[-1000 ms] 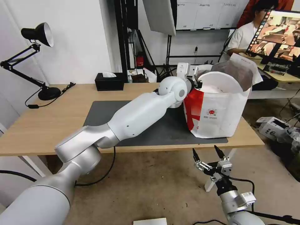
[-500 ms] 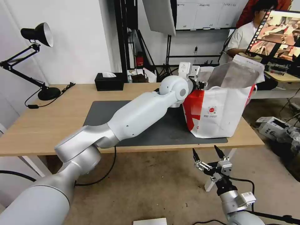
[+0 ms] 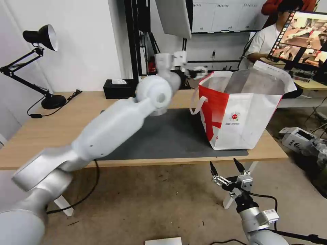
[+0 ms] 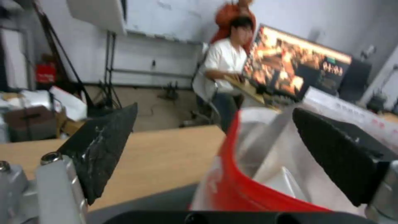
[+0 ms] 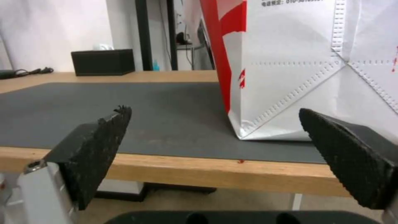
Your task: Pick up the trash from the table and place it into the takeout bag.
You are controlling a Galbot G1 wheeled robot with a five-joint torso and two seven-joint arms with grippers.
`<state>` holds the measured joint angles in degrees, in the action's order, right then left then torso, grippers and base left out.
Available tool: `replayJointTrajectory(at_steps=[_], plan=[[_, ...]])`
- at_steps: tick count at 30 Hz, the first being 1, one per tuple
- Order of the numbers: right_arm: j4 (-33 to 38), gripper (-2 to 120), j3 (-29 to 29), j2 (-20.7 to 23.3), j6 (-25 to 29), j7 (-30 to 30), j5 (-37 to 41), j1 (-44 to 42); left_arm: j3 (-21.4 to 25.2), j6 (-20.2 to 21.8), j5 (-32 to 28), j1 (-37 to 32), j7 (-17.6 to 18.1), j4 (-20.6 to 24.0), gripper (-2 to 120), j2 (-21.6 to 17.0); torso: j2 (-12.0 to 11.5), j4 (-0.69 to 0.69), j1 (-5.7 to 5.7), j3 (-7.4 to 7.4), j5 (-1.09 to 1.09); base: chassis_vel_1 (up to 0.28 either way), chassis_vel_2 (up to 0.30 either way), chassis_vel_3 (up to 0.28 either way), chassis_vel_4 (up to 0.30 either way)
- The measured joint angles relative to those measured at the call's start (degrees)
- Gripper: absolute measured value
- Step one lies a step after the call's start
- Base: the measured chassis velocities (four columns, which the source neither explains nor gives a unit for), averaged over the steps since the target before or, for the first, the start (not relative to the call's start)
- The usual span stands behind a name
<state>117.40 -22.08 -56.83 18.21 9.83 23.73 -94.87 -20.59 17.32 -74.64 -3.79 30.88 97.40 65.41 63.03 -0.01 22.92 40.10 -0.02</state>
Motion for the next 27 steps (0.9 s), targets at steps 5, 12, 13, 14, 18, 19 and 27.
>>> replayJointTrajectory(at_steps=[5,12,13,14,18,19,27], plan=[[0.0,100,0.0,0.0,0.0,0.0,0.0,0.0,5.2,-5.9,4.1,-9.4,-4.8,6.7,100,-7.6,0.0,0.01,0.00,0.00,0.00,0.000,0.000,0.000,0.000],[0.0,100,0.0,0.0,0.0,0.0,0.0,0.0,13.8,-9.8,13.4,-22.9,-10.1,13.0,100,-14.8,0.0,0.02,0.00,0.00,0.00,0.000,0.000,0.000,0.000],[0.0,100,0.0,0.0,0.0,0.0,0.0,0.0,16.2,-10.0,16.1,-26.2,-11.1,14.0,100,-15.6,0.0,0.01,0.00,0.01,-0.02,0.000,0.000,0.000,0.000],[0.0,100,0.0,0.0,0.0,0.0,0.0,0.0,18.9,-10.4,18.2,-29.7,-11.7,15.2,100,-16.3,0.0,0.02,0.00,0.00,0.00,0.000,0.000,0.000,0.000],[0.0,100,0.0,0.0,0.0,0.0,0.0,0.0,23.3,-12.0,21.5,-36.3,-12.7,17.1,100,-17.1,0.0,0.02,-0.01,0.00,0.00,0.000,0.000,0.000,0.000],[0.0,100,0.0,0.0,0.0,0.0,0.0,0.0,26.0,-13.9,24.5,-40.5,-13.8,18.3,100,-17.3,0.0,0.00,0.00,0.00,0.00,0.000,0.000,0.000,0.000],[0.0,100,0.0,0.0,0.0,0.0,0.0,0.0,35.4,-20.0,37.5,-58.1,-16.1,20.9,100,-13.7,0.0,0.02,-0.01,0.00,0.00,0.000,0.000,0.000,0.000]])
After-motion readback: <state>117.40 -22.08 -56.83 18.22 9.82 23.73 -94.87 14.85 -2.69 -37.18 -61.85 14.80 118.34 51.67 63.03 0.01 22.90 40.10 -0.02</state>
